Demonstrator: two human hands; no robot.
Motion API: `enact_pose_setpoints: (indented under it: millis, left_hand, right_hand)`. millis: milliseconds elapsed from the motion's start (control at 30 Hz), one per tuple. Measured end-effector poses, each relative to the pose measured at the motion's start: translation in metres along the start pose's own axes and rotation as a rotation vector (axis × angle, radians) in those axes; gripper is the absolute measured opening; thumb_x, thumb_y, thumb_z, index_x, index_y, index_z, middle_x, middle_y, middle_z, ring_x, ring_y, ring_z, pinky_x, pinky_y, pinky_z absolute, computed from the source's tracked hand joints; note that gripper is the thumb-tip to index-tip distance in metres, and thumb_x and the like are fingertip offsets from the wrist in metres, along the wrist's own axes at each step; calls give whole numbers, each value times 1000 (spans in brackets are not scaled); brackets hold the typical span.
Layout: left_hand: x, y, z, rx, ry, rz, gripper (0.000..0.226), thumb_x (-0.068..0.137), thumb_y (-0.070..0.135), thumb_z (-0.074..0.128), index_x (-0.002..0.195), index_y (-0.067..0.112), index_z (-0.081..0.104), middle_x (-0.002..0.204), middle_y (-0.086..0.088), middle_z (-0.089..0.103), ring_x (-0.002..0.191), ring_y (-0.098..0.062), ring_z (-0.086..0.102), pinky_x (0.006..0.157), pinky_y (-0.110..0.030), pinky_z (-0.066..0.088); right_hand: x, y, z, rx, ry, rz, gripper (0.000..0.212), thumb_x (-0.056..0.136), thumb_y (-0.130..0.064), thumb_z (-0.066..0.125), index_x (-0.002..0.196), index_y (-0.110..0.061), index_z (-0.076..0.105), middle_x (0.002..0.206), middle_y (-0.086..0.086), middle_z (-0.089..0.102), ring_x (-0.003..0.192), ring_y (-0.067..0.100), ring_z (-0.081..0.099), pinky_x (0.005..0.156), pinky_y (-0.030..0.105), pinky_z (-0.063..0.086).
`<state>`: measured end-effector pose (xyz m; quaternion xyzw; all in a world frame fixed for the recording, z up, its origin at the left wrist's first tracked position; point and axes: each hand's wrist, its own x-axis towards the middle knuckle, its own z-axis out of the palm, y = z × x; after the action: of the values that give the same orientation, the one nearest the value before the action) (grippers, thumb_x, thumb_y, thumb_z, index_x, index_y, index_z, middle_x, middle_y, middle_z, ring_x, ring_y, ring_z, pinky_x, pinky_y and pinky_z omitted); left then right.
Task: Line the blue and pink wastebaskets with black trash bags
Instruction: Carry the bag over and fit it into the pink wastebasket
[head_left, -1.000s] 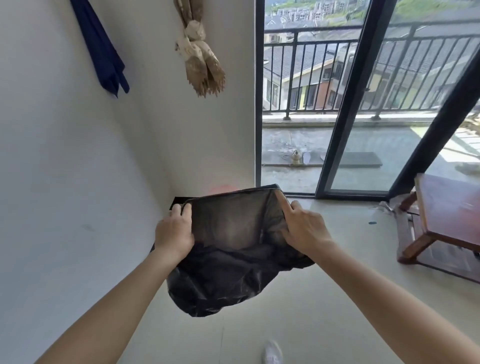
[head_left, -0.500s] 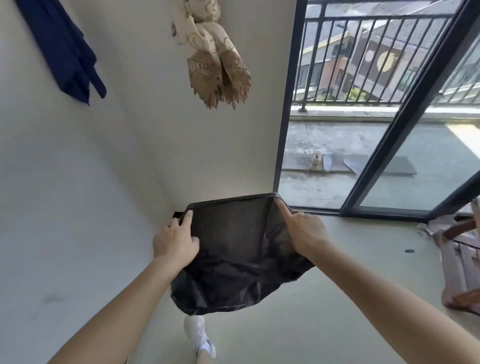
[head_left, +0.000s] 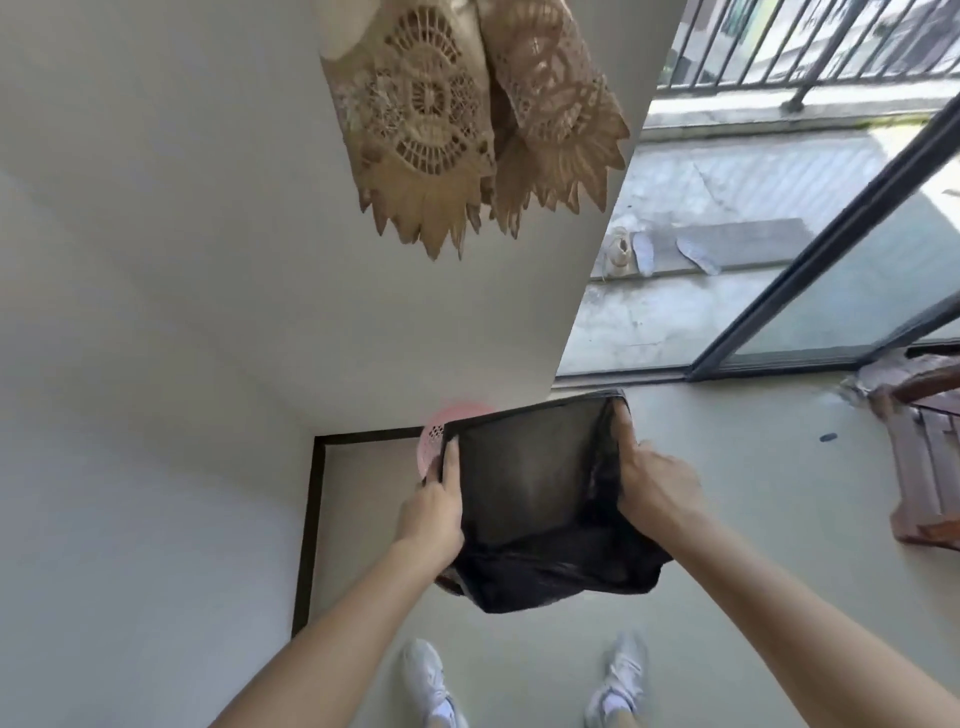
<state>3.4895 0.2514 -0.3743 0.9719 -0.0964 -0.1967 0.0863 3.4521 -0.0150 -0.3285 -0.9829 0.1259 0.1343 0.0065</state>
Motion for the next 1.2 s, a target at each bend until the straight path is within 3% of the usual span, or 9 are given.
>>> enact_pose_setpoints:
  millis: [133,300,500,667,800,867,1067,1133,1200]
  left_hand:
    - [67,-8,26,-201,86,-61,114,80,0,56,141,28,-37,148,-14,38,66,-21,52,61,-30,41]
    - [152,-17,79,-488,376,-118,97,86,-3,56,151,17,-12,146,-22,38,108,-44,56,84,-50,52]
    - [219,-47,160,-549,572,-72,89,85,-1,56,152,9,-3,157,-16,24,136,-29,38,95,-15,36]
    - [253,-73,242,-431,628,-38,85,82,-2,58,149,-4,6,139,-28,42,125,-43,45,101,-51,43]
    - [282,-106,310,-414,611,-55,83,79,-9,51,150,-2,7,127,-29,48,115,-43,47,96,-52,43]
    - [300,-123,340,-423,554,-85,86,78,-11,45,152,7,4,124,-27,50,111,-41,49,92,-49,46]
    - [352,-159,403,-138,439,-153,81,77,-4,46,151,15,17,124,-16,59,107,-37,56,74,-38,41]
    - [363,-162,416,-17,407,-166,71,80,3,43,147,12,24,118,-18,62,101,-39,57,70,-38,41]
    - [372,-167,428,106,432,-119,58,85,16,38,142,11,32,113,-19,63,99,-40,57,72,-41,45]
  right_hand:
    - [74,-19,33,171,1,-43,97,86,-12,44,143,-30,-32,98,12,58,63,29,48,56,36,37]
    - [167,-42,95,326,59,-168,93,86,-7,47,151,-27,-18,99,16,60,66,35,54,57,40,45]
    - [233,-54,182,442,166,-266,94,83,-4,48,153,-24,-11,95,16,59,63,33,49,56,35,37]
    - [266,-71,280,590,263,-307,91,82,-2,46,154,-21,-6,109,17,58,66,36,51,58,39,39]
    - [292,-88,365,726,250,-364,90,81,3,45,154,-16,-4,109,17,60,66,29,47,62,31,34]
    - [307,-97,406,761,210,-366,91,80,4,45,154,-13,-6,101,12,59,68,23,48,63,28,31]
    - [349,-135,495,510,-230,-145,95,85,-4,49,153,-20,-16,149,21,25,129,42,38,102,40,36]
    - [356,-154,511,321,-385,-178,87,90,-5,43,152,-12,-18,145,21,29,118,40,47,93,37,38]
    - [360,-167,525,153,-502,-266,74,95,-12,41,153,-3,-4,106,15,55,85,28,56,79,33,45]
